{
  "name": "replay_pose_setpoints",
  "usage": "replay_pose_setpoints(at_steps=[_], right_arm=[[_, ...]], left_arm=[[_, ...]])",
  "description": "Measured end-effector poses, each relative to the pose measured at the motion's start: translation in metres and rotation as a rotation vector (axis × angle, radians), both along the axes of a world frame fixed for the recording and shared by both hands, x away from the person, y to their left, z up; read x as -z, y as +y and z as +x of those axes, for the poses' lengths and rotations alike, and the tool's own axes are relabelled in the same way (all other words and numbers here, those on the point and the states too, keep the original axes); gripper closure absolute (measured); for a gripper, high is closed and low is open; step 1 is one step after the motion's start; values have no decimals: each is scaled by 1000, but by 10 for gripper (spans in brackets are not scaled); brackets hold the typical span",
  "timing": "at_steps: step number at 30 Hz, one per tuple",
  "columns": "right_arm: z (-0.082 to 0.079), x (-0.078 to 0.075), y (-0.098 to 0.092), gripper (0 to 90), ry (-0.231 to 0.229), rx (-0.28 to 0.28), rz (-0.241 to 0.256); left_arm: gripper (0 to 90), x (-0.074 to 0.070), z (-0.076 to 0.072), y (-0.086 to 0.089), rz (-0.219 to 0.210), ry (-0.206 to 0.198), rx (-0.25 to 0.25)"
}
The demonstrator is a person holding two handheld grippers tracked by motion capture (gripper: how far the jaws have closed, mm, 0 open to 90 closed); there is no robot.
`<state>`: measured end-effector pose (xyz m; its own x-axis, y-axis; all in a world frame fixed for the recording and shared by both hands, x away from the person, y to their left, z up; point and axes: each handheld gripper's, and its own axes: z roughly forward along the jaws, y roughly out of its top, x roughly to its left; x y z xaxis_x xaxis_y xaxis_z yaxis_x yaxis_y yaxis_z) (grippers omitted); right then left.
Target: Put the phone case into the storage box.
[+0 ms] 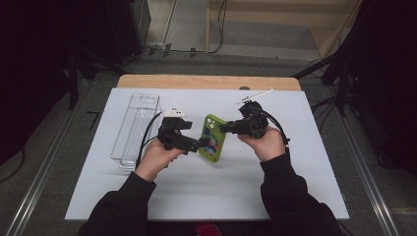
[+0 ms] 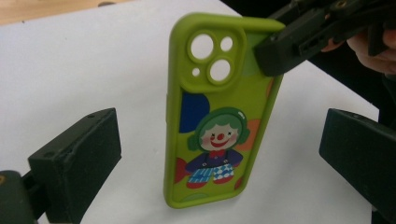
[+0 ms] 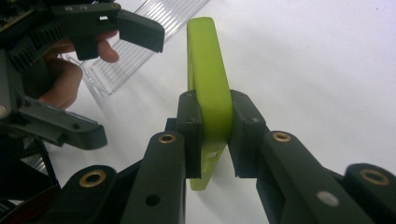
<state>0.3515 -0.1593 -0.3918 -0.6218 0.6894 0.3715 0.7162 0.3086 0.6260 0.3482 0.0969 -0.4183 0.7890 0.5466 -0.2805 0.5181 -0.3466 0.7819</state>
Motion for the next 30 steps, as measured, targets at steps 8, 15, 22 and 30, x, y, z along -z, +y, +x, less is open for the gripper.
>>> replay_pose_setpoints(at_steps=[8,15,22,30], right_arm=[[5,4,0,746,12,9,3],[3,2,3,746,11,0,17],[0,0,9,746,16,-18,17],[-4,-1,16,746,24,-39,29]], left_arm=[[0,4,-3,-9,39,-44,-5],[0,8,-5,-14,41,-64,-29],[0,12,-7,-19,51,-59,-34],[0,12,-10,-22,38,-46,-46]])
